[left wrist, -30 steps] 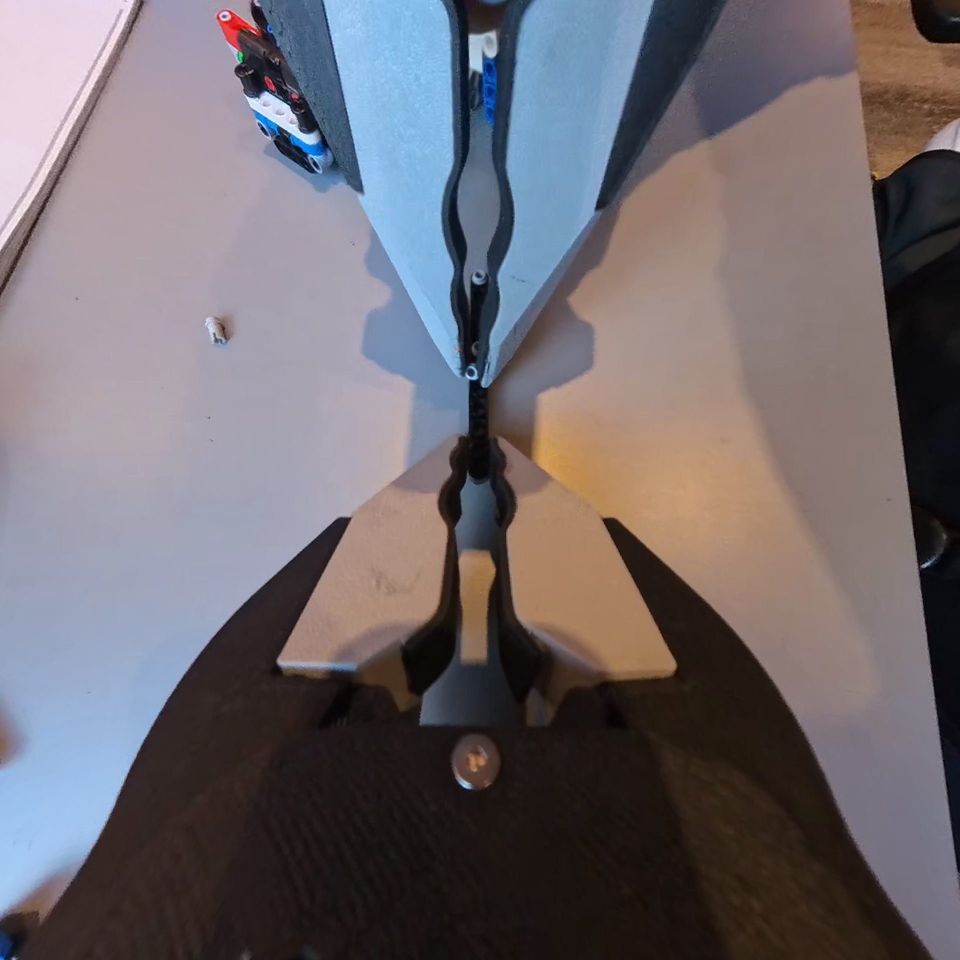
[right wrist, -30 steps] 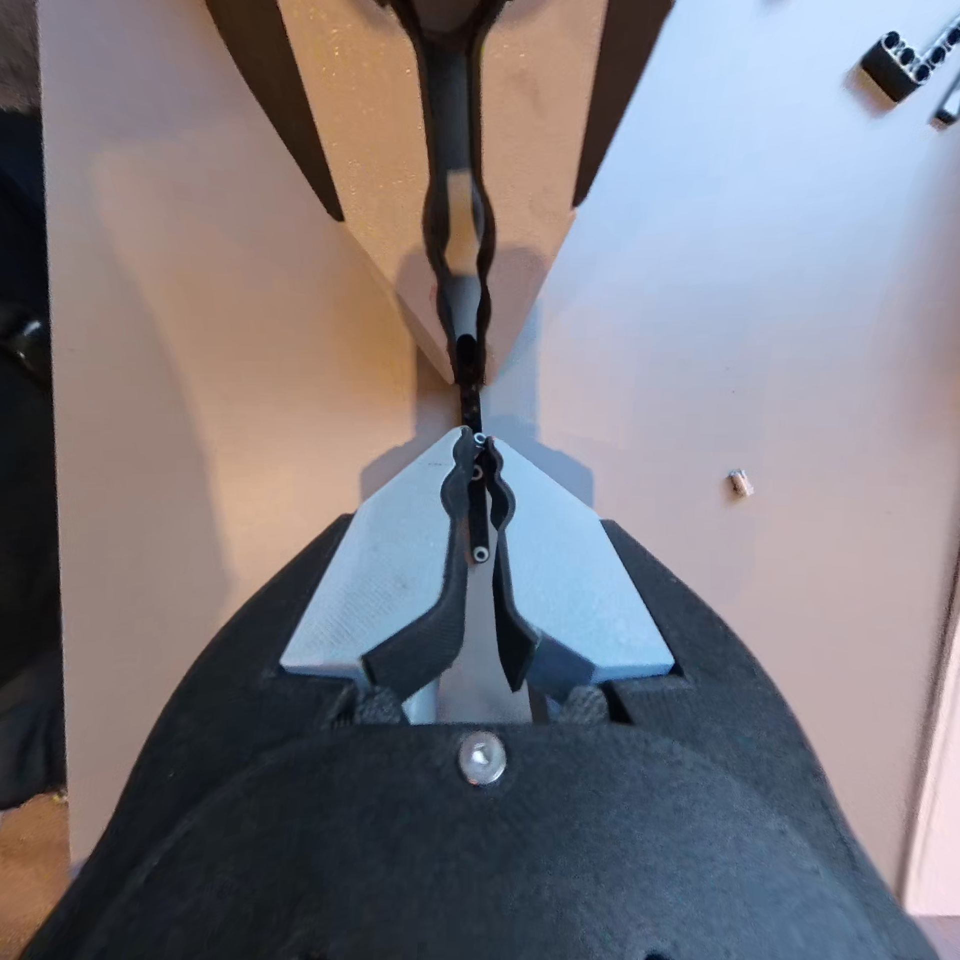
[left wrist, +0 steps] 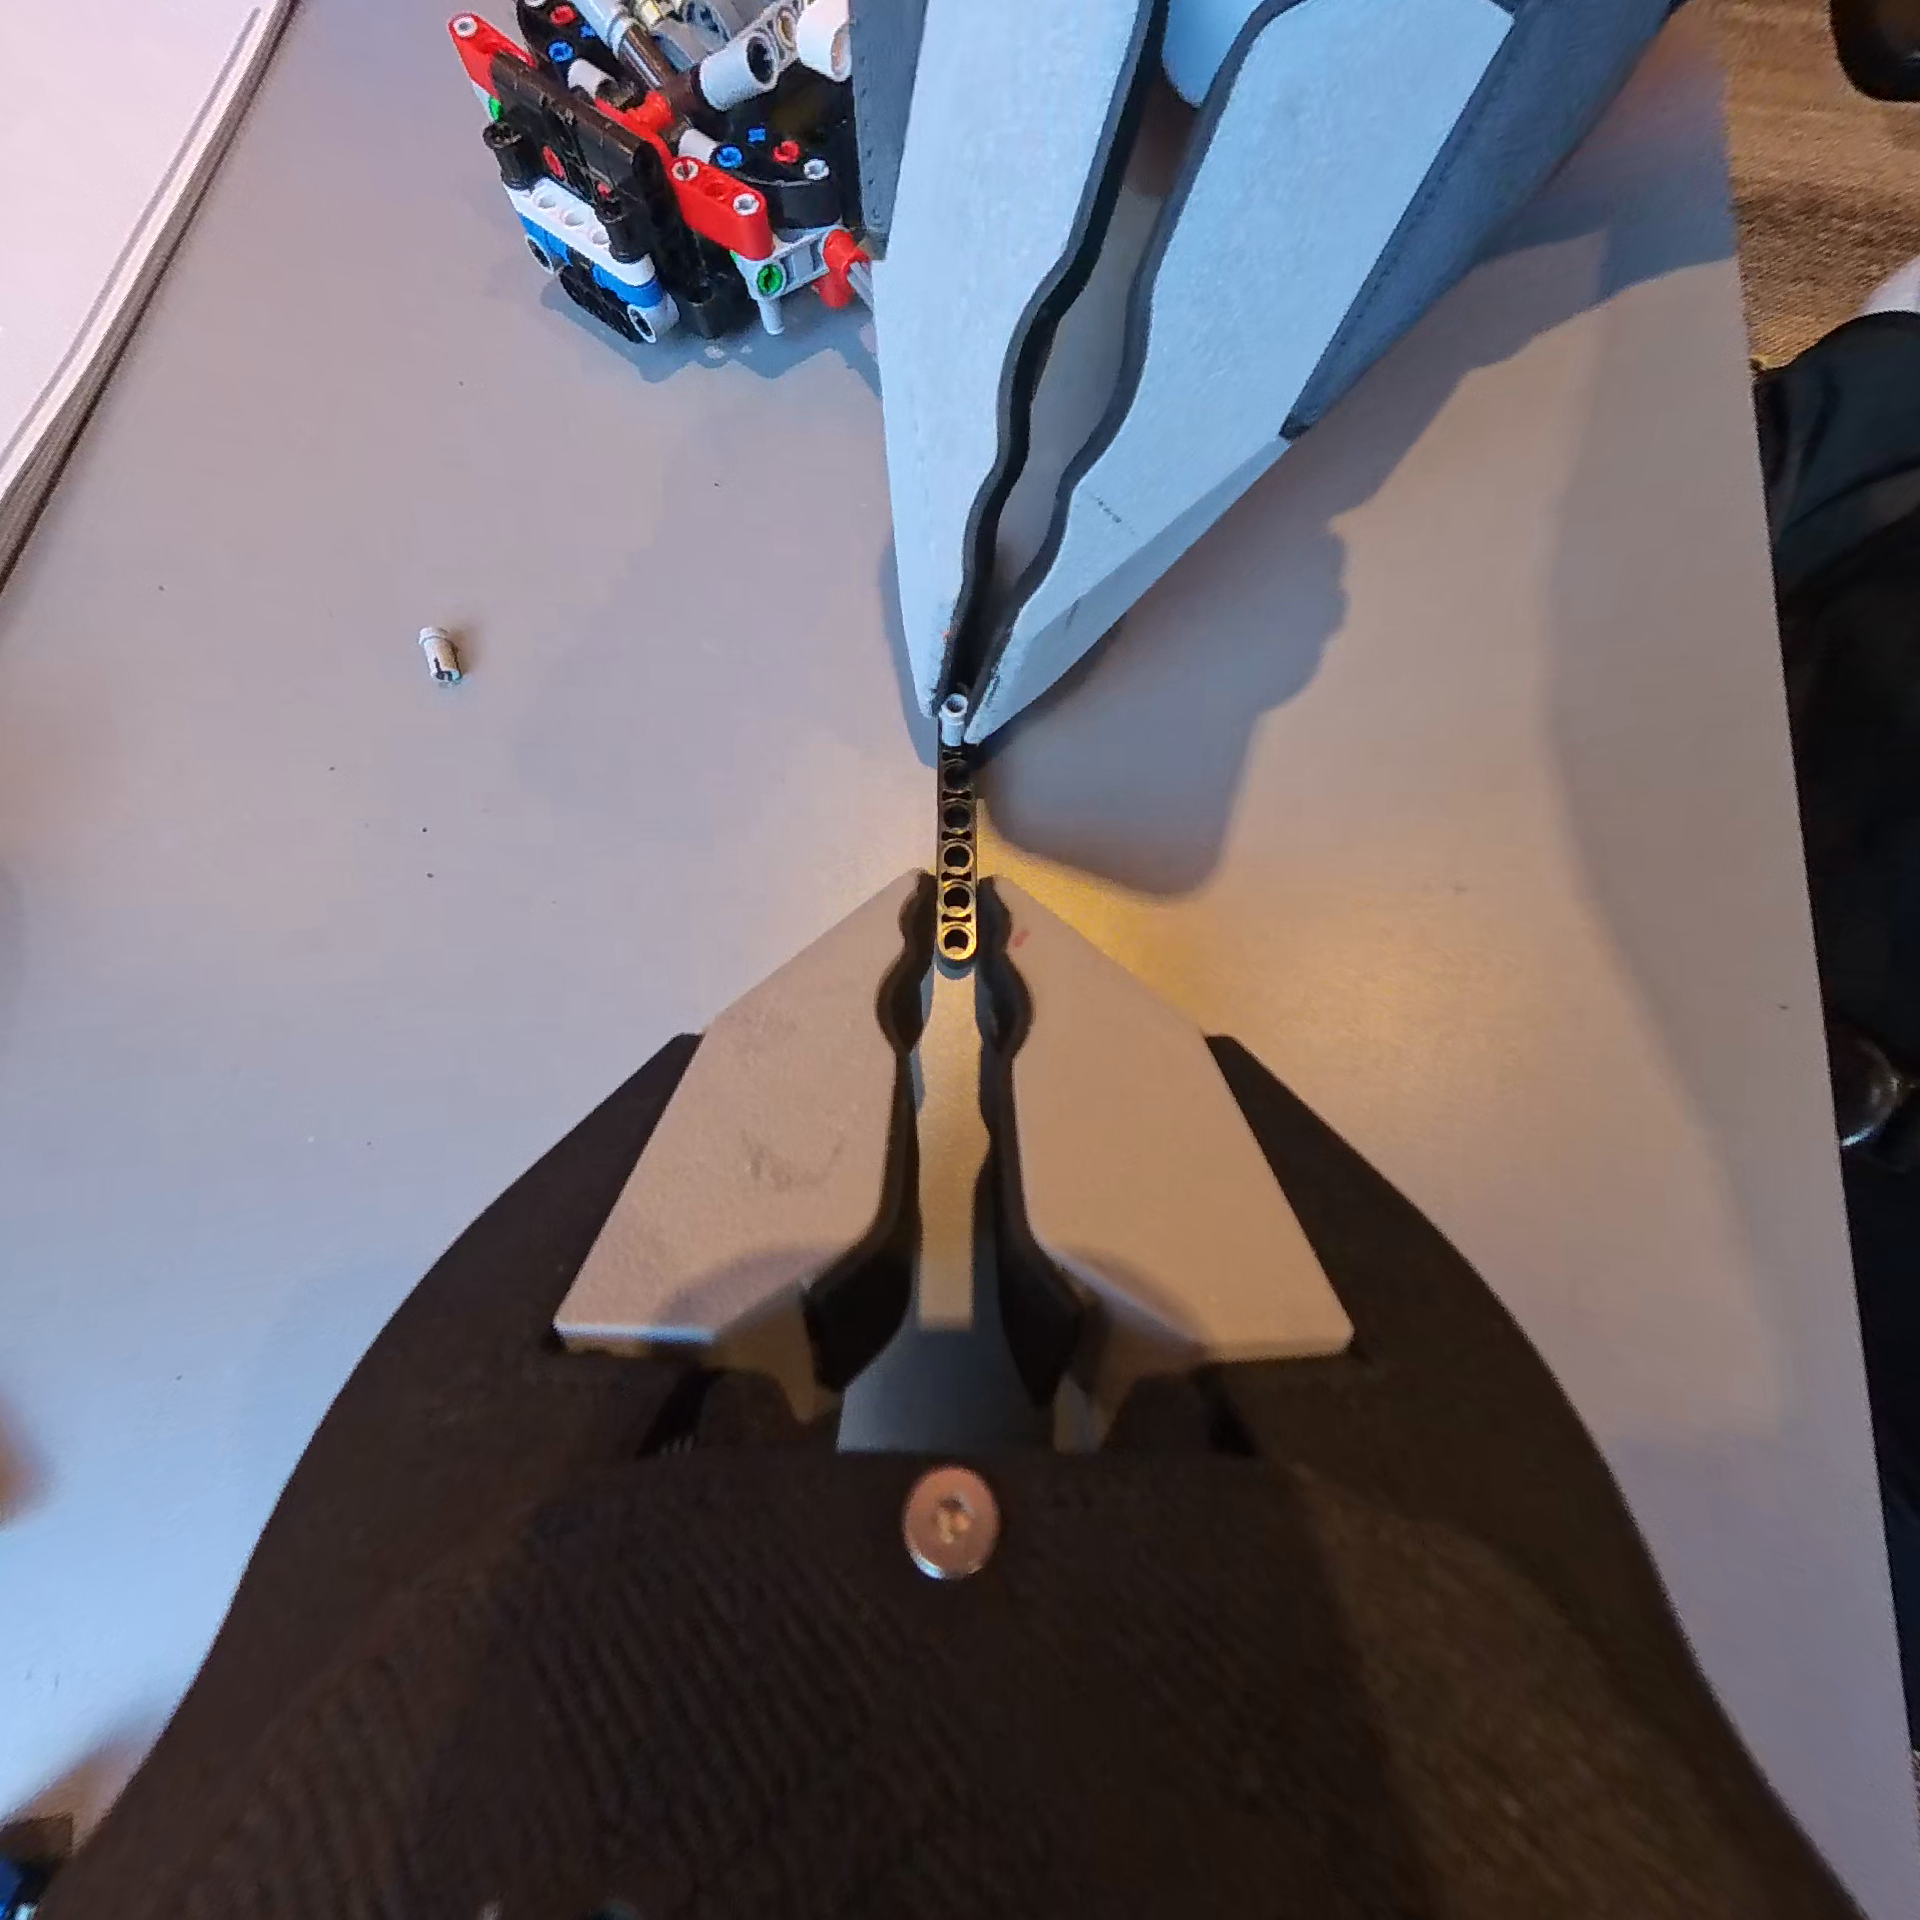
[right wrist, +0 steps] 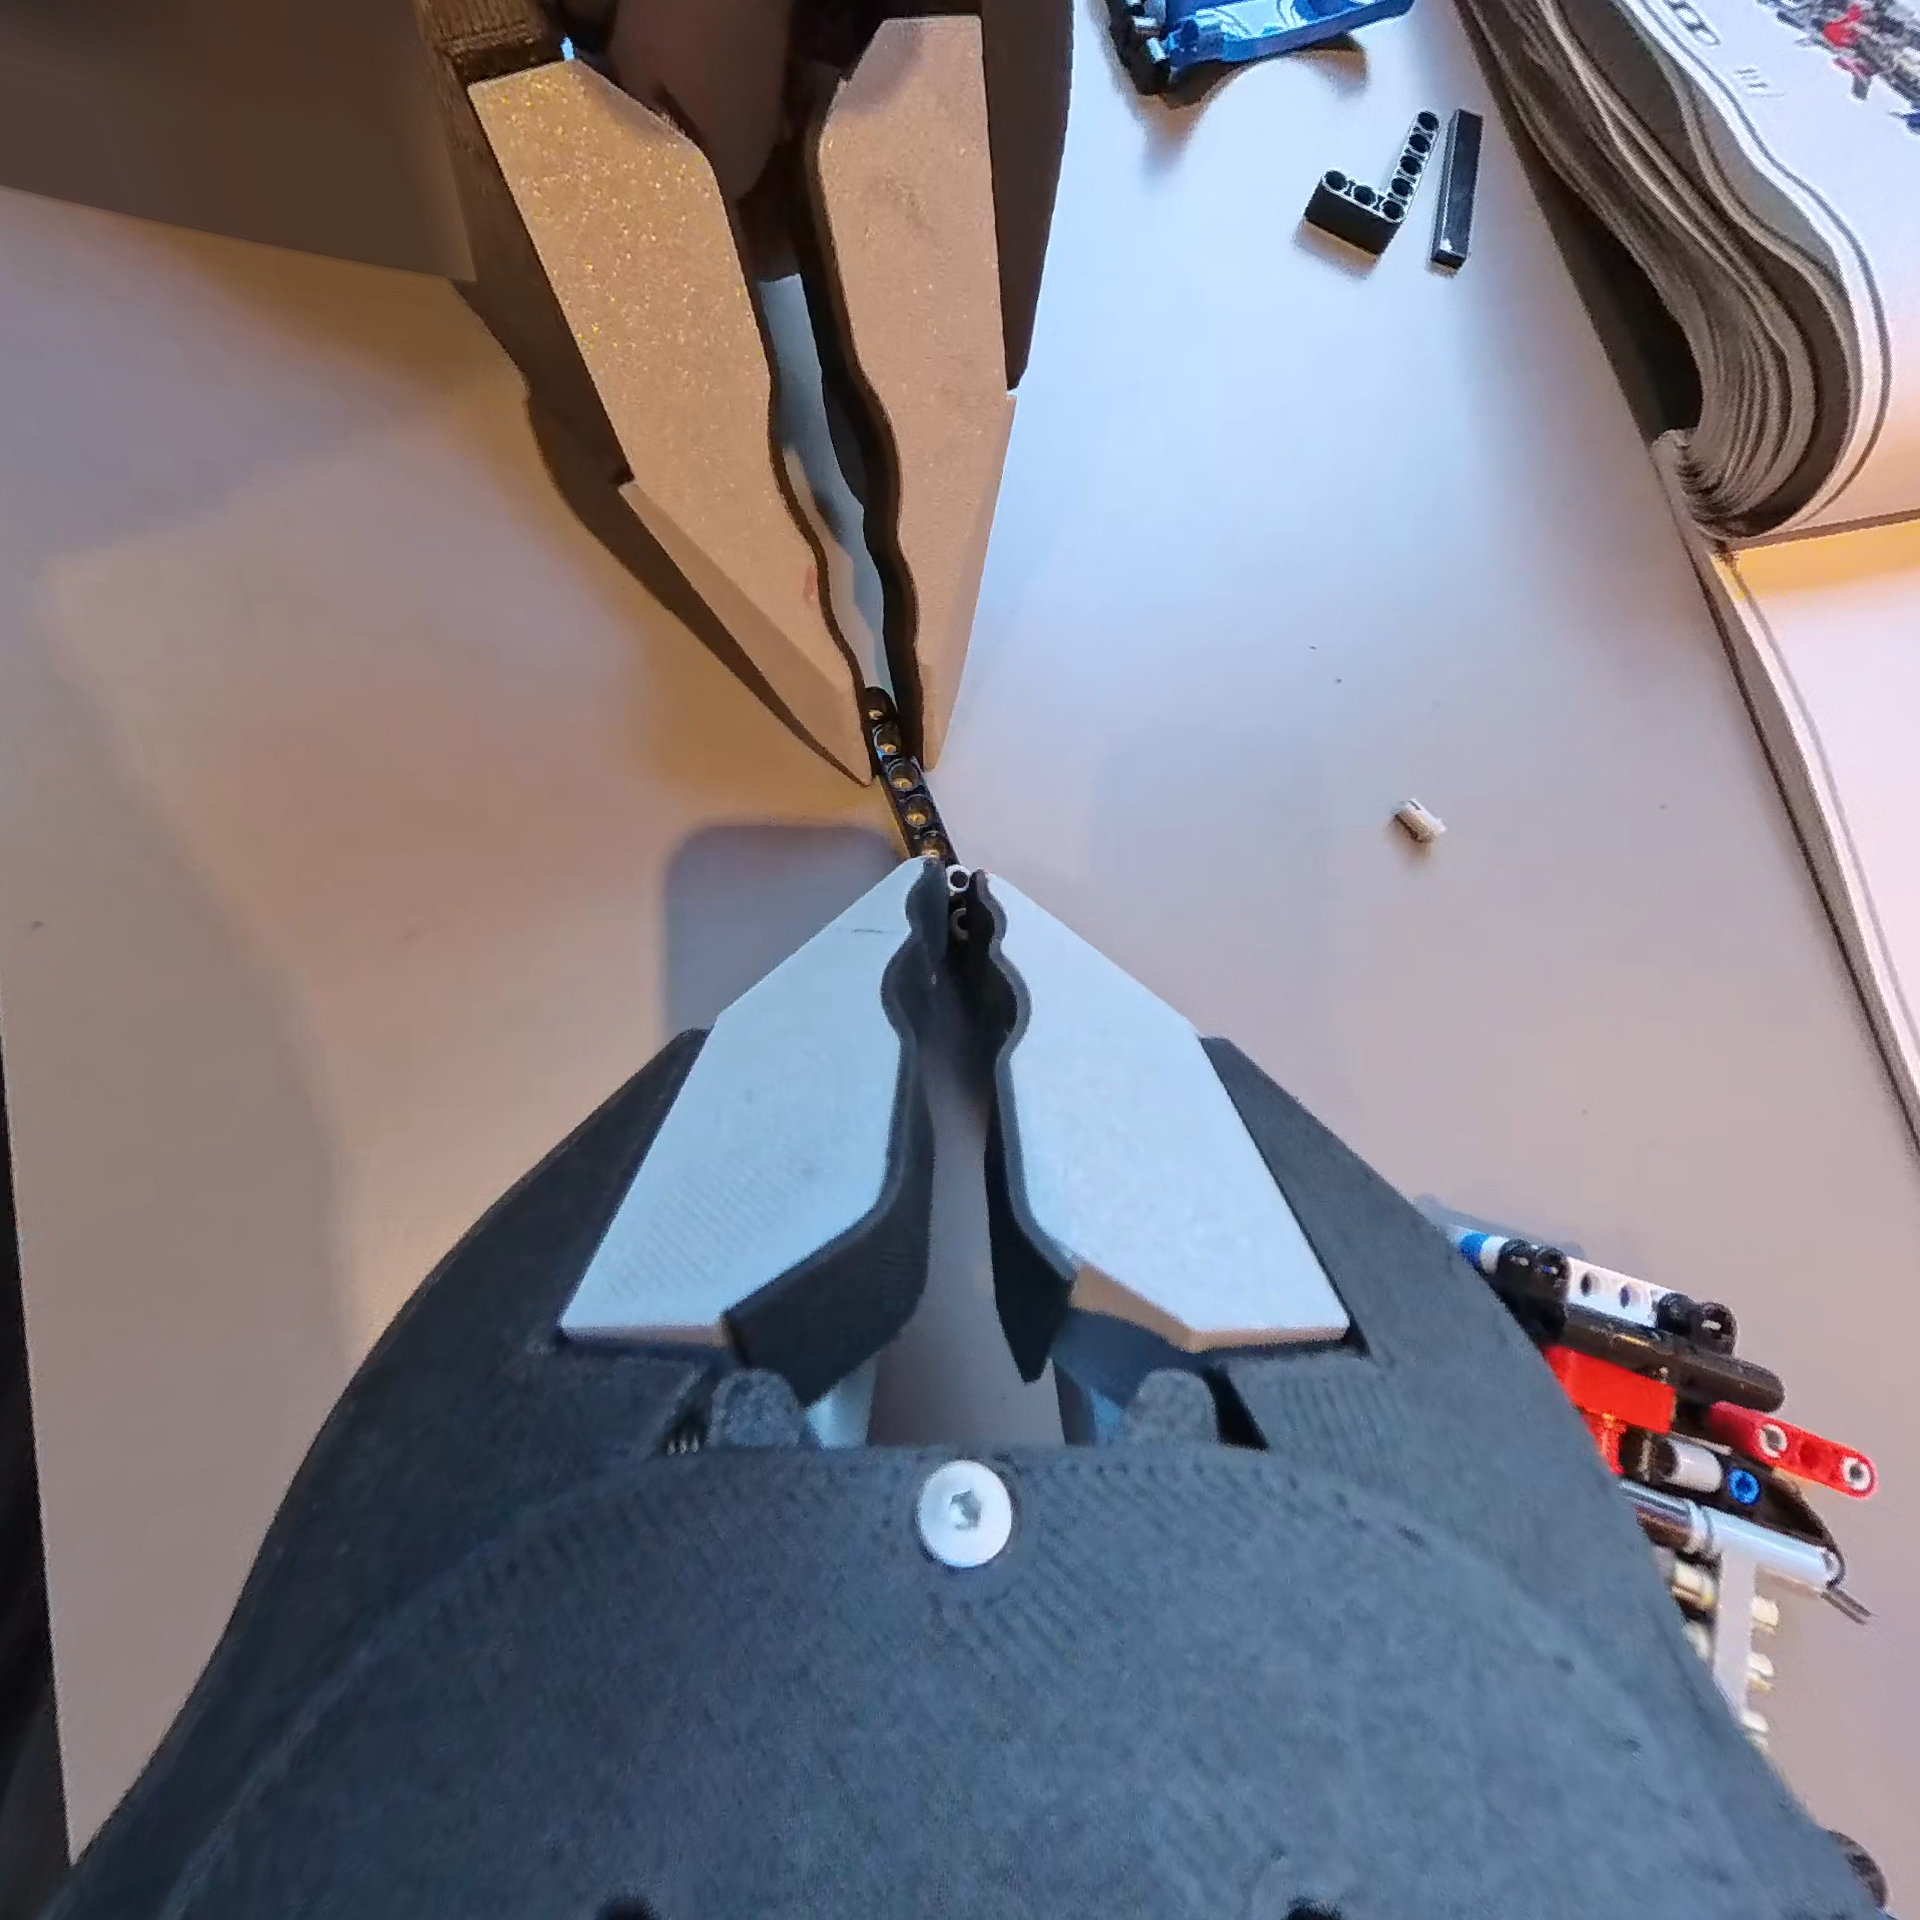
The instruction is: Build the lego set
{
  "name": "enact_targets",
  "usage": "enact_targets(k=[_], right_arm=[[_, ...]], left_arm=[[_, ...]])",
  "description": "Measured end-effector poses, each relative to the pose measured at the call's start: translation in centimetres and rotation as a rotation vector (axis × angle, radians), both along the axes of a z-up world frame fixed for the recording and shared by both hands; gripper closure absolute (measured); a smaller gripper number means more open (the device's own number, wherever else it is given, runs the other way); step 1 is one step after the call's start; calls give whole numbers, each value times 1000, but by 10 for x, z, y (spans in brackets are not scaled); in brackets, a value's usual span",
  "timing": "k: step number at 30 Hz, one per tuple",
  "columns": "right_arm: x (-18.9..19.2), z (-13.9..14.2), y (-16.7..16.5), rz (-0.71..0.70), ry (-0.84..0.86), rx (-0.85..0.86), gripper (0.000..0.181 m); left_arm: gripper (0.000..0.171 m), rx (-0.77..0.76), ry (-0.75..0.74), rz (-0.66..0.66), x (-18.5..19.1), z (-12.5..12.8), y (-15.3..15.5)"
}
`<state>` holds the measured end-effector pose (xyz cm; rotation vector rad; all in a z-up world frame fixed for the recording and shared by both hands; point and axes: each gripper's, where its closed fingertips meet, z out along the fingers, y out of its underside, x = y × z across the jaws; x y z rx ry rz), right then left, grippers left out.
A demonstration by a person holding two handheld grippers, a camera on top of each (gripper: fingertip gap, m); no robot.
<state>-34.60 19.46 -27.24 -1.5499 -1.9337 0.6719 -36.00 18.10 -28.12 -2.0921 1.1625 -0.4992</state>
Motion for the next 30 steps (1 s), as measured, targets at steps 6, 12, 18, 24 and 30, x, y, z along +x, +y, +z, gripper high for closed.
enact_targets(k=[6,12,18,24,30], right_arm=[[-2,0,2,13,44,130,180],[-2,0,3,54,61,286,179],[0,-1,3,100,15,329,180],[1,-3,3,104,-142,171,180],[0,-3,3,92,-243,35,179]], left_arm=[[167,1,0,6,0,0,1],[167,3,2,7,-1,0,1],[167,8,5,7,0,0,1],[167,7,6,7,0,0,1],[166,5,4,11,-1,0,1]])
